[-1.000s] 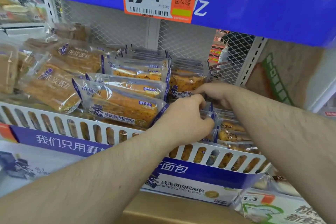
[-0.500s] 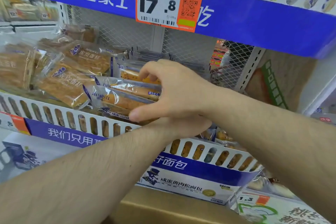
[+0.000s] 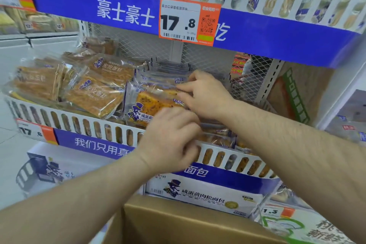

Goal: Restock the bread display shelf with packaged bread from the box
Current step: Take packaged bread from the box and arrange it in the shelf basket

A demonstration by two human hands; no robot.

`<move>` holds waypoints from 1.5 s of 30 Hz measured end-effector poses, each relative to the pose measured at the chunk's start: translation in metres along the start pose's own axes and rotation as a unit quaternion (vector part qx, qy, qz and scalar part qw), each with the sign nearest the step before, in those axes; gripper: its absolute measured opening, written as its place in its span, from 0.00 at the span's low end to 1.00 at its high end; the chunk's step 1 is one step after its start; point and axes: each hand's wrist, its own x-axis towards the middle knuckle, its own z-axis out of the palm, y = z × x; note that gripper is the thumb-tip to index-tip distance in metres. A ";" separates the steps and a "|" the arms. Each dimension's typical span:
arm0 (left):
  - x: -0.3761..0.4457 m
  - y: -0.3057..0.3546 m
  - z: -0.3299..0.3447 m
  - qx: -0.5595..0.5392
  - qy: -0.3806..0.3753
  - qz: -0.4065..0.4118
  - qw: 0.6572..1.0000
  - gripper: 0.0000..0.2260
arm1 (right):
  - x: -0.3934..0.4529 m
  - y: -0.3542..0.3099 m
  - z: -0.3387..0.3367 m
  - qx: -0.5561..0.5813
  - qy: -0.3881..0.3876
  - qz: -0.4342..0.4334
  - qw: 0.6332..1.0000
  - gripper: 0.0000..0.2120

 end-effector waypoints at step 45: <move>-0.166 0.125 -0.004 -0.170 -0.683 -0.226 0.674 0.16 | -0.388 0.007 0.267 0.081 -0.469 0.411 0.777 0.31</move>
